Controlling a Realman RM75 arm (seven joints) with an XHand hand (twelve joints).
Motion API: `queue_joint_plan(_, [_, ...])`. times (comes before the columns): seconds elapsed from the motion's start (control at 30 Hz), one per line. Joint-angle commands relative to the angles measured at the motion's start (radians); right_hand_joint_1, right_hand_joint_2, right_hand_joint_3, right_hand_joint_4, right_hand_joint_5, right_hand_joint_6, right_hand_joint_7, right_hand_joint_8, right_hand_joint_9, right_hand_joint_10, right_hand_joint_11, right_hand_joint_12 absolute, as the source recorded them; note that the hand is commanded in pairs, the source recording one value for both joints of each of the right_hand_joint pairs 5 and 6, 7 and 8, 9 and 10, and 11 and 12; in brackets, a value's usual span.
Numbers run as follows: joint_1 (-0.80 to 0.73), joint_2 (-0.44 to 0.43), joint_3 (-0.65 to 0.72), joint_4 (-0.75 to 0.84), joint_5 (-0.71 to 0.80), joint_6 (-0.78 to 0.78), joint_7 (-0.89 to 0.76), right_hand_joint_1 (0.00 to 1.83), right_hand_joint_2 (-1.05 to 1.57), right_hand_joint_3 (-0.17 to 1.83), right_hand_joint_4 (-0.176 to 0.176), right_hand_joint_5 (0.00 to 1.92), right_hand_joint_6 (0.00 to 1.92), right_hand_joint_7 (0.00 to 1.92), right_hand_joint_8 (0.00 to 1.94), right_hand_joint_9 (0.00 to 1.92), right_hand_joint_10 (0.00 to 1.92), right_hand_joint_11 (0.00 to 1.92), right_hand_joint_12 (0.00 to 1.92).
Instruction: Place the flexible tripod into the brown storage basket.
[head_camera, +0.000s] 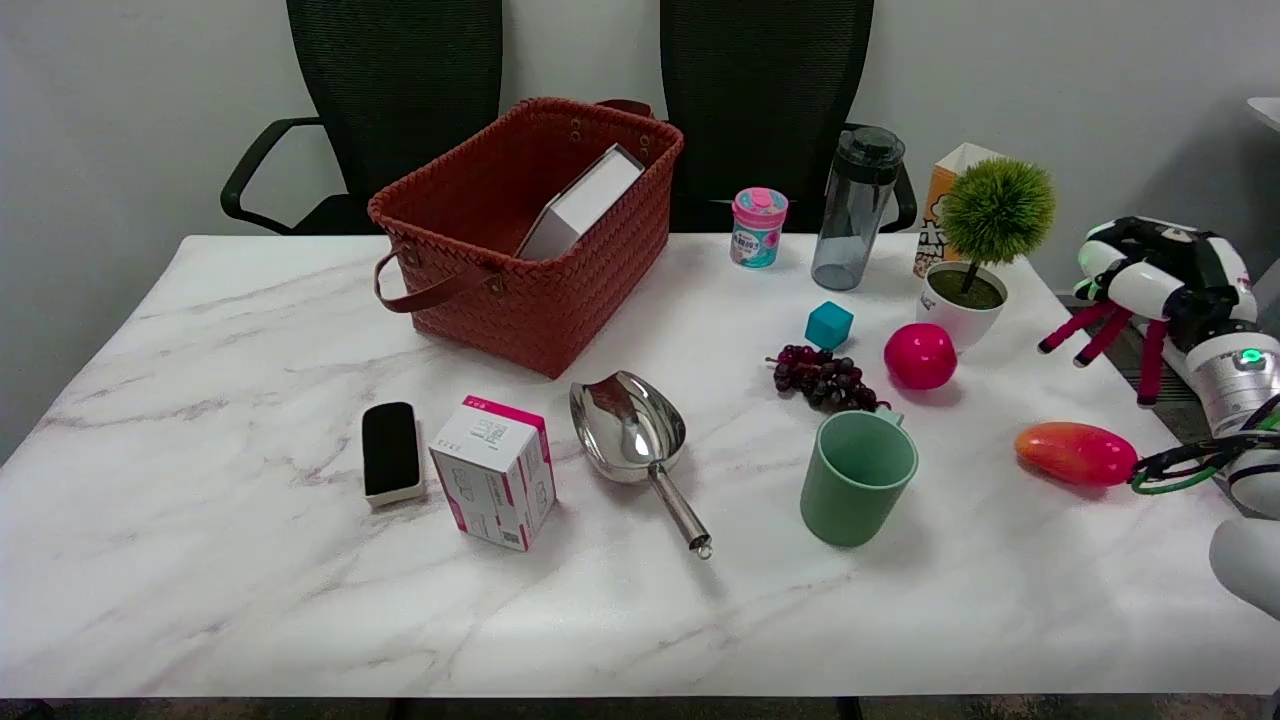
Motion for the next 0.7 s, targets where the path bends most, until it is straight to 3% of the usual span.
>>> queue_joint_plan(0.03, [0.006,0.033,0.120,0.113,-0.004,-0.042,-0.002,1.20,1.37,0.51,0.000,1.24,1.24,1.59,1.59,1.47,1.47,1.11,1.11])
queue_joint_plan(0.47, [0.068,0.204,0.174,0.295,-0.002,-0.306,-0.002,1.20,1.37,0.52,0.000,1.25,1.25,1.59,1.59,1.48,1.48,1.12,1.12])
queue_joint_plan(0.7, [0.224,0.276,0.168,0.327,0.001,-0.427,0.001,1.21,1.33,0.54,0.000,1.22,1.22,1.57,1.57,1.45,1.45,1.12,1.12])
